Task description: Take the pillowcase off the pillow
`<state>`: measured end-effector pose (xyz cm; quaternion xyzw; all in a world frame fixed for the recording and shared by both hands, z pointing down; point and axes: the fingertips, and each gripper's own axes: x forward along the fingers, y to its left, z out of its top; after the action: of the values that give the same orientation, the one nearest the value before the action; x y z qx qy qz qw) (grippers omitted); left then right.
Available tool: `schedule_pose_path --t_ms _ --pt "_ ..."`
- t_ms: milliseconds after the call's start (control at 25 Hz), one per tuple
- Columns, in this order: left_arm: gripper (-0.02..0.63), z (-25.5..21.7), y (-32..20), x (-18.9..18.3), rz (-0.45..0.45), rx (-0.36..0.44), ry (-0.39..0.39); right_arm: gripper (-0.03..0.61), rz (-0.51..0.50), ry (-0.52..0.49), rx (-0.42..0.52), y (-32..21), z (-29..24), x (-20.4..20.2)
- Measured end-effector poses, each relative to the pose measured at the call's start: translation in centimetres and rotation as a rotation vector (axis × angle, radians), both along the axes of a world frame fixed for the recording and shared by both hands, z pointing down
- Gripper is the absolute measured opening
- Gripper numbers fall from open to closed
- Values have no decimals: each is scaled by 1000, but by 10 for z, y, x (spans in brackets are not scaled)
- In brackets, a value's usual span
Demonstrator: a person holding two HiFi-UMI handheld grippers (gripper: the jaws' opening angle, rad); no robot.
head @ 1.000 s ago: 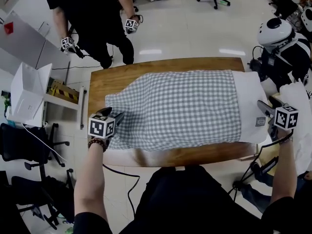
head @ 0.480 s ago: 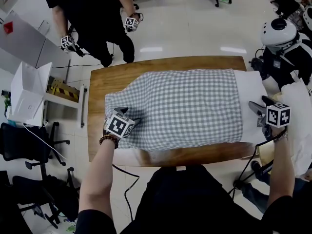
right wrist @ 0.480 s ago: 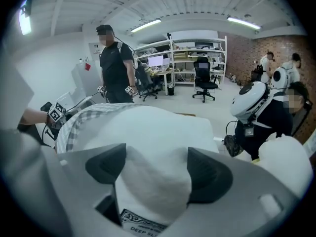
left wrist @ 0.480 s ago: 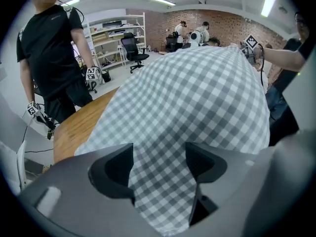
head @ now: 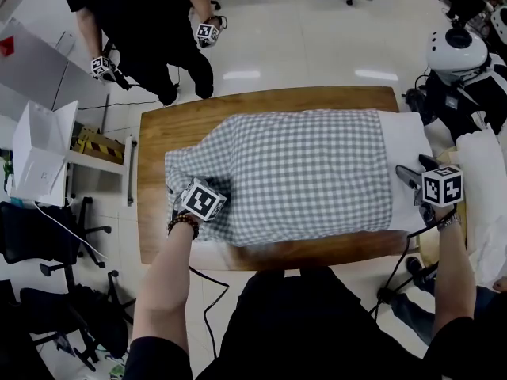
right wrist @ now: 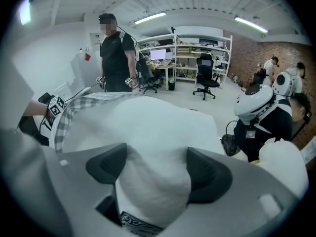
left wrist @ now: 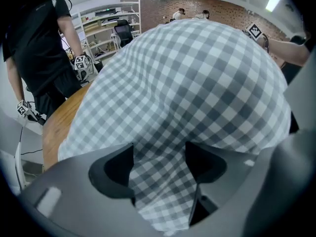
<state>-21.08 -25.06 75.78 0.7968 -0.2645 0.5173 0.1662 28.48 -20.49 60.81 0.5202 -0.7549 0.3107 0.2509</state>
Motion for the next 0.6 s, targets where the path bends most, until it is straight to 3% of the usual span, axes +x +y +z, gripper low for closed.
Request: schedule_pose_path --t_ms 240,480,600 --pt "325 20 -4 -3 0 -34 -29 360 -8 6 -19 -5 14 -1" --pt "283 32 -4 -8 -56 -82 -18 287 -22 -11 -43 -9 23 -5" --pt "220 20 -16 -6 -52 -23 -9 214 -37 -7 -57 -8 25 -11"
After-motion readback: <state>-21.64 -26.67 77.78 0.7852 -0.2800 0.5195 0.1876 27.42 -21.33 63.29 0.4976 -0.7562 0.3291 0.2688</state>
